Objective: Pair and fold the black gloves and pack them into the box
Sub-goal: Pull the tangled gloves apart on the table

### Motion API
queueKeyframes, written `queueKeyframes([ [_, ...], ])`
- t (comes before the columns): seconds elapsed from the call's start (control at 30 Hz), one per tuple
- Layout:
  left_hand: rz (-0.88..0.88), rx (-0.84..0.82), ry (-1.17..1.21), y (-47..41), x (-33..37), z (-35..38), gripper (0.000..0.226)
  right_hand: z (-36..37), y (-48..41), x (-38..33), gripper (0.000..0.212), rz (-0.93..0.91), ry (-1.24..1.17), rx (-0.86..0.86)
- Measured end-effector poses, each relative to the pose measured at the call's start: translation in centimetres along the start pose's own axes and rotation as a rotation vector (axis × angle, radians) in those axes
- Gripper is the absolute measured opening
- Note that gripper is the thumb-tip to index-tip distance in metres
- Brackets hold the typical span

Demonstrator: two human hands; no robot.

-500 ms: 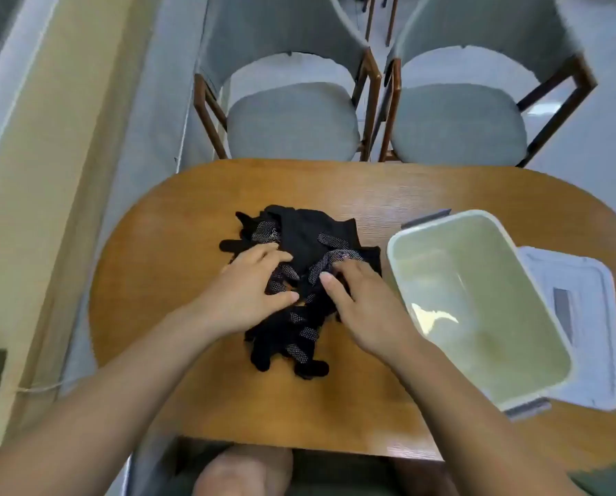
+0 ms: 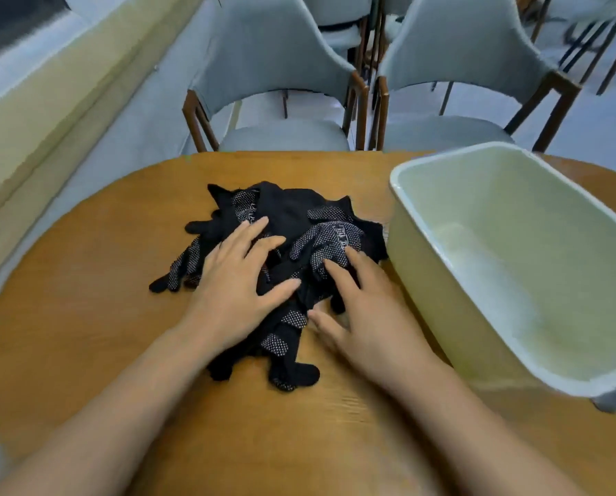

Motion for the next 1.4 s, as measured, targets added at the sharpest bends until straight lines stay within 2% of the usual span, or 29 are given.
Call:
queueKeyframes([
  [0.07,-0.004,0.135,-0.016,1.2,0.2,0.5,0.072,0.6,0.4,0.5,0.086,-0.012,0.099,-0.013],
  [0.17,0.001,0.193,-0.043,2.7,0.5,0.6,0.074,1.4,0.8,0.6,0.087,-0.037,0.184,0.004],
  [0.27,-0.018,0.164,-0.098,3.9,0.2,0.9,0.080,1.7,1.2,0.6,0.084,-0.042,0.158,0.027],
  [0.37,-0.072,0.086,-0.042,4.6,-0.1,1.6,0.082,1.8,1.8,0.6,0.083,-0.036,0.142,0.044],
  [0.5,-0.113,0.098,0.000,4.9,-0.2,2.5,0.082,1.6,2.1,0.2,0.081,-0.031,0.132,0.063],
  [0.8,-0.122,0.113,0.024,5.1,-0.7,3.3,0.062,1.4,2.4,-0.2,0.077,-0.026,0.134,0.068],
  [0.9,-0.124,0.146,0.065,5.1,-0.7,3.2,0.057,1.7,2.1,0.2,0.066,-0.068,0.111,0.132],
  [1.0,-0.122,0.203,0.121,5.5,-0.9,3.0,0.054,1.8,1.9,0.8,0.037,-0.170,0.133,0.288],
  [1.07,-0.112,0.263,0.140,5.8,-1.0,2.8,0.052,1.7,1.9,1.1,0.026,-0.192,0.136,0.346],
  [1.2,-0.094,0.318,0.110,6.0,-0.5,2.5,0.043,1.8,1.9,1.0,0.021,-0.231,0.172,0.389],
  [1.4,-0.081,0.343,0.089,6.2,-0.3,2.3,0.042,1.7,2.0,1.3,0.020,-0.261,0.203,0.422],
])
Point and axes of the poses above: each hand's wrist, its own y-axis away from the middle knuckle, its own z-axis out of the palm, x = y × z, the point moved 3 cm from there along -y, towards the middle knuckle, and after that the axes turned 13 degrees about -y, right-handed, at the moved point
